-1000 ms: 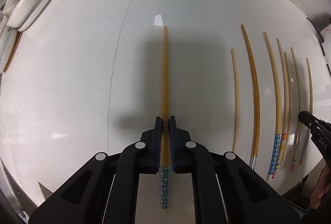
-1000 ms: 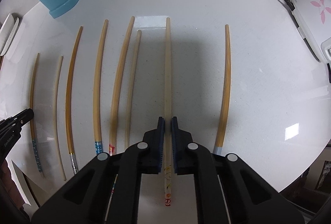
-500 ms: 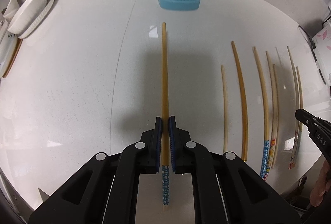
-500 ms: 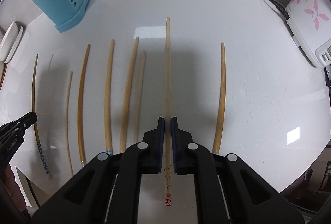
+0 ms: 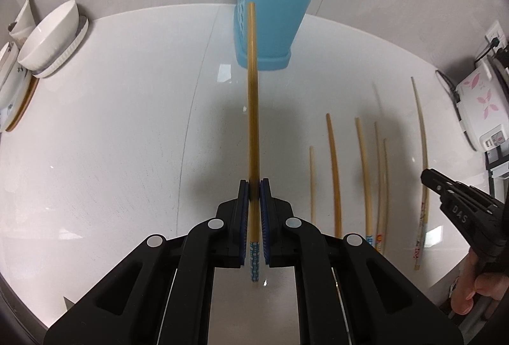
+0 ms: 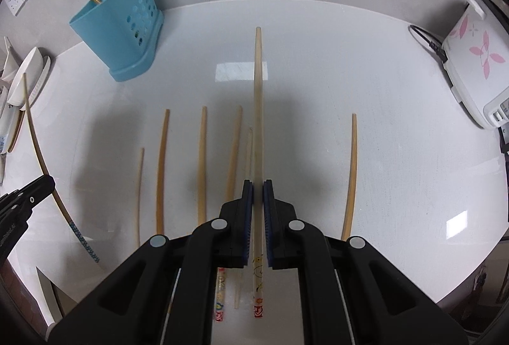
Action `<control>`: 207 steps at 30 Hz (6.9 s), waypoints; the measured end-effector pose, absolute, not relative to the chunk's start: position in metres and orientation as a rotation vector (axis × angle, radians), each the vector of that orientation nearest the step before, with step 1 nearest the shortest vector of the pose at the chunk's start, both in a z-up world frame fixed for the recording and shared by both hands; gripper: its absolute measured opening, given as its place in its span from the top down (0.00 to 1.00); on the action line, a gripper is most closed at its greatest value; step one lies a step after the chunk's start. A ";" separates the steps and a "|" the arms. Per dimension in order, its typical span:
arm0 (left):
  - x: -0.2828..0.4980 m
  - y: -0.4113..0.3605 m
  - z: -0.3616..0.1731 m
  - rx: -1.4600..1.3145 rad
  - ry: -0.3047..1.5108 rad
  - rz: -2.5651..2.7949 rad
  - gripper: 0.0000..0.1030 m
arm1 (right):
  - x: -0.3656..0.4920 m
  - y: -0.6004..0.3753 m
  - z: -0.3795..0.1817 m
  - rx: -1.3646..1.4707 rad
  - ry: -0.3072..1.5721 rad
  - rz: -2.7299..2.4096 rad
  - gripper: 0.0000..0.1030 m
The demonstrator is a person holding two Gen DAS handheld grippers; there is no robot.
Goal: Organize utensils
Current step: 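Lift the chopstick with the left tool and carry it to the blue holder, then open the left tool to drop the chopstick into the blue holder, then move the left tool back toward the remaining chopsticks, then lower the left tool and close it on a patterned chopstick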
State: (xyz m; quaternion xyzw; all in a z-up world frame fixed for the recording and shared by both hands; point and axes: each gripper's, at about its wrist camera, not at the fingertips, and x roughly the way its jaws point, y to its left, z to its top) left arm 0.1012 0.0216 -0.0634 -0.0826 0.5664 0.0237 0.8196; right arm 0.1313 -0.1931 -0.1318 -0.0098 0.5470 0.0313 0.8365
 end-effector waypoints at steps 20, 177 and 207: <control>0.123 0.018 -0.006 -0.161 1.054 -0.021 0.94 | 0.146 -0.162 -0.052 0.015 0.965 0.142 0.94; 0.183 0.034 -0.060 -0.188 1.074 0.013 0.06 | 0.181 -0.197 -0.097 0.049 0.844 0.070 0.08; 0.111 -0.040 -0.168 -0.030 1.335 0.036 0.10 | 0.128 -0.214 -0.189 0.026 1.191 -0.005 0.40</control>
